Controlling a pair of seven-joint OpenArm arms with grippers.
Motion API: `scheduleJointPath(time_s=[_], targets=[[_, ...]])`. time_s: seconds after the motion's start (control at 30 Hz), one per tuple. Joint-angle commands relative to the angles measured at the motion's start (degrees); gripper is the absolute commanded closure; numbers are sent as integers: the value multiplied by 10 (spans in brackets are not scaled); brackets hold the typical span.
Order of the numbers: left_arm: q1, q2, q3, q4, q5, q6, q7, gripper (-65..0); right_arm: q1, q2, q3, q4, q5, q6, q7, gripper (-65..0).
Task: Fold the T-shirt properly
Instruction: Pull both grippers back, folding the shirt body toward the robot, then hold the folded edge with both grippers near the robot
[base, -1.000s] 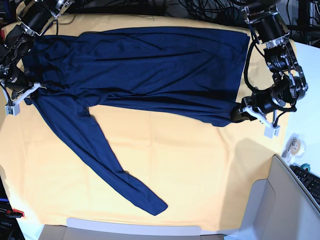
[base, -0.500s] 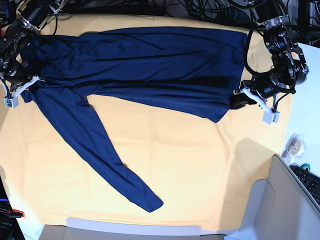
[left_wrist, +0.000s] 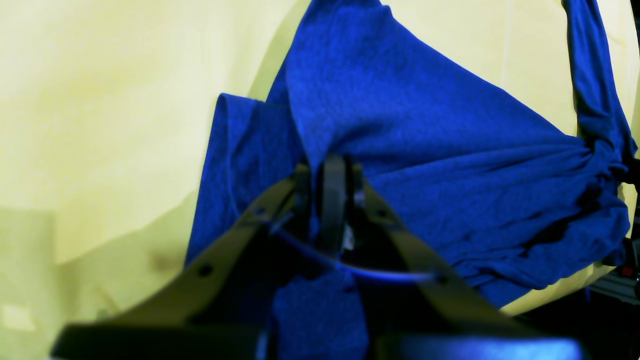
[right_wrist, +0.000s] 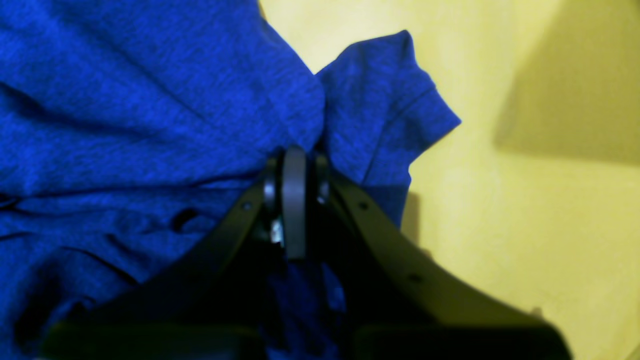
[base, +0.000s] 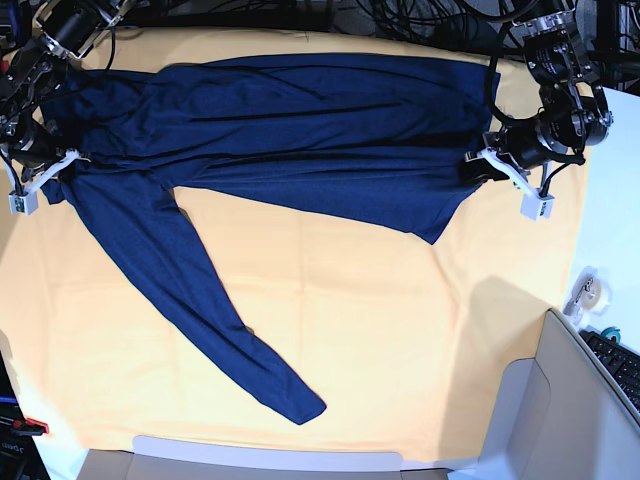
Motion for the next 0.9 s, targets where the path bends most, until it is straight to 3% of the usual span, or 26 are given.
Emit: scheduleJointPath(time_s=[0.0,0.87], targets=[[-1,-8,-5,11,-7,-2,-4,-11,6,13,0,11,2,-1,8,0],[40,-8,-5,11,-6,-3,-4,-13,6,11,-1,10,2,-1,8,0]])
